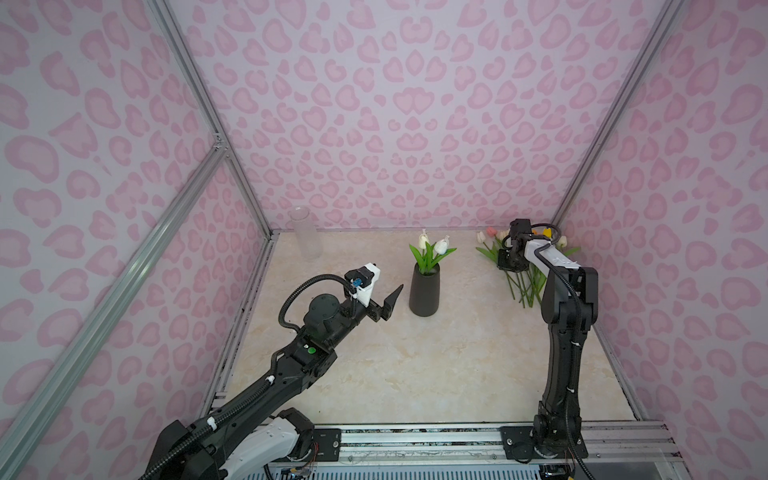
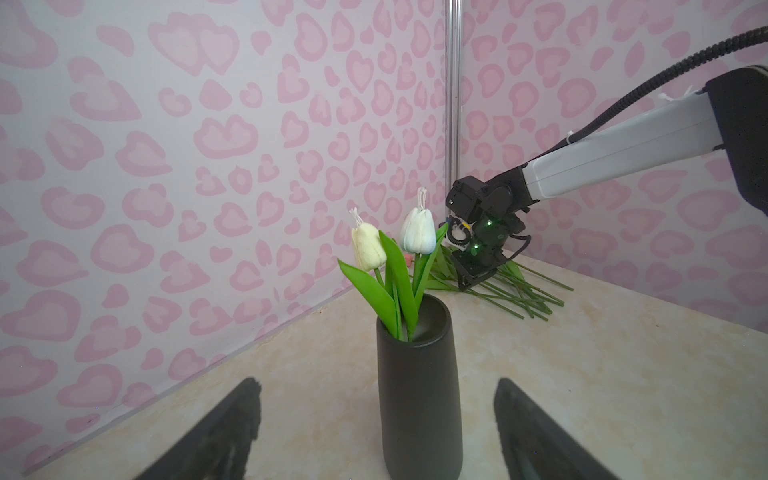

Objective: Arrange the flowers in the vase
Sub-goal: 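Move the right gripper down to the pile and close on a pink tulip stem, then lift the pink tulip upright with the right gripper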

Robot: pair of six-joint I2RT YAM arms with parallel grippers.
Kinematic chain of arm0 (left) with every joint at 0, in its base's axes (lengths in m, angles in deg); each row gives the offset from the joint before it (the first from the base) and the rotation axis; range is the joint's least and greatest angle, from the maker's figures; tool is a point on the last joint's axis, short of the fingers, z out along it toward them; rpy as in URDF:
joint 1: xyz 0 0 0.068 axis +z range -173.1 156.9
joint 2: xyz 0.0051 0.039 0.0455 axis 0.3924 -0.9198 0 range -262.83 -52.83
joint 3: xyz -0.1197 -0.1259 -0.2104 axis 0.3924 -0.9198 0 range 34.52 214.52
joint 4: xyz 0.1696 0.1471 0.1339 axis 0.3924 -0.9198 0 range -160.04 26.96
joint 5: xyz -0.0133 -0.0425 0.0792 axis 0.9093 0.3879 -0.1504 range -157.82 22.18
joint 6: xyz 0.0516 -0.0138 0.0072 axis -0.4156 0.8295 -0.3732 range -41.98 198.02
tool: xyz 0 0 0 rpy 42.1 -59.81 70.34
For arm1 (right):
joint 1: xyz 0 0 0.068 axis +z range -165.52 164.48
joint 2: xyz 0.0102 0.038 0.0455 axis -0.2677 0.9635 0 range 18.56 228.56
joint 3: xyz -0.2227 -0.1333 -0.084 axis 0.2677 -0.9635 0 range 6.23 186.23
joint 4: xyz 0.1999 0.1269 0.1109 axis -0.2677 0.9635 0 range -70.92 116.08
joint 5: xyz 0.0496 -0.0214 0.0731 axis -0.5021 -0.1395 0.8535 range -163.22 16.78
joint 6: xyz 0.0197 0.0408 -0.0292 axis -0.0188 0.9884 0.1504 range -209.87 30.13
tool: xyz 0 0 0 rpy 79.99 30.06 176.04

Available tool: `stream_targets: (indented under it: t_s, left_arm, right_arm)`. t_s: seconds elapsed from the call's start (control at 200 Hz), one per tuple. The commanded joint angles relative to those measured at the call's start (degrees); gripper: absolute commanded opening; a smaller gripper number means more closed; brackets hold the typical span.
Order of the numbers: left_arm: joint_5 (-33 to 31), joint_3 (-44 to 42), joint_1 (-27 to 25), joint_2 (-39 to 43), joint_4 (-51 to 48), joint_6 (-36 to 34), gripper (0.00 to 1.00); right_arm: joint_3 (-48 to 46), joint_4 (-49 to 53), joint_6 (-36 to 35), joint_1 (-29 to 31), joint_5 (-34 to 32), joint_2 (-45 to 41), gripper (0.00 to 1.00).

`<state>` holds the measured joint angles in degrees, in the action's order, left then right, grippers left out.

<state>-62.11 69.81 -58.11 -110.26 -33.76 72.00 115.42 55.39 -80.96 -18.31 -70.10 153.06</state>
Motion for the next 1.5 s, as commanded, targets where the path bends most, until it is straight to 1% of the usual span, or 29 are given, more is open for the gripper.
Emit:
stream_targets:
  t_s: [0.0,0.145,0.29,0.4,0.415,0.56,0.625,0.77,0.9,0.975,1.03,1.095,1.115,1.205,1.285,1.34,1.415,1.495]
  left_arm:
    - [1.1,0.7,-0.1,0.4,1.0,-0.3,0.89]
    - [0.6,0.1,-0.1,0.9,1.6,-0.3,0.89]
    - [0.6,0.6,-0.1,0.4,1.1,-0.3,0.89]
    - [0.4,0.3,-0.1,0.0,1.8,-0.3,0.89]
    - [0.4,0.3,-0.1,-0.2,1.9,-0.3,0.89]
    - [0.6,0.9,-0.1,-1.1,1.7,-0.3,0.89]
    - [0.5,0.7,-0.1,-1.0,2.2,-0.2,0.89]
    - [0.3,0.7,-0.1,-0.8,2.4,-0.2,0.89]
    - [-0.8,-0.2,-0.1,0.0,2.9,0.2,0.89]
    - [-1.6,-1.5,-0.1,0.8,4.3,0.8,0.88]
    - [-2.2,-2.2,-0.1,1.2,5.2,1.2,0.88]
    - [-2.9,-2.5,-0.1,1.5,5.4,1.2,0.88]
    - [-3.1,-2.6,-0.1,1.7,5.5,1.2,0.88]
    - [-4.0,-2.7,0.0,1.9,6.1,1.0,0.88]
    - [-4.4,-2.6,0.0,1.3,6.6,0.6,0.88]
    - [-4.4,-2.0,0.2,0.5,6.7,0.5,0.88]
    - [-4.1,-1.3,0.2,-0.5,6.9,0.6,0.88]
    - [-3.7,-1.1,0.2,-1.3,8.0,1.5,0.88]
  right_arm:
    - [0.8,1.2,0.0,0.1,0.9,1.2,0.13]
    - [0.3,1.1,-0.3,0.1,0.1,0.3,0.07]
    - [-1.0,1.1,-0.2,0.2,0.1,-1.9,0.06]
    - [-2.6,0.3,-0.6,0.1,0.1,-3.1,0.02]
    - [-2.6,0.4,-0.6,0.1,0.1,-4.4,0.02]
    - [-2.9,1.2,-1.1,0.2,0.2,-6.2,0.02]
    - [-3.0,1.7,-1.4,0.2,0.2,-7.0,0.00]
    - [-6.5,-0.1,-0.9,0.4,1.0,-12.5,0.00]
    - [-9.5,-1.6,-1.4,1.0,3.9,-19.3,0.00]
    - [-13.8,-5.1,-1.8,1.7,6.3,-25.3,0.00]
    - [-18.1,-9.6,-2.5,2.4,8.1,-30.4,0.00]
    - [-23.4,-15.2,-4.0,3.7,7.5,-36.8,0.00]
    - [-26.4,-17.1,-4.6,4.1,7.3,-38.8,0.00]
    - [-37.0,-28.8,-6.5,5.3,8.8,-48.3,0.00]
    - [-46.1,-39.4,-7.2,6.2,11.9,-56.4,0.00]
    - [-50.9,-44.8,-8.3,7.4,13.6,-61.2,0.00]
    - [-55.5,-49.0,-11.5,9.5,15.3,-66.5,0.00]
    - [-58.3,-50.2,-14.9,11.5,16.4,-70.6,0.00]
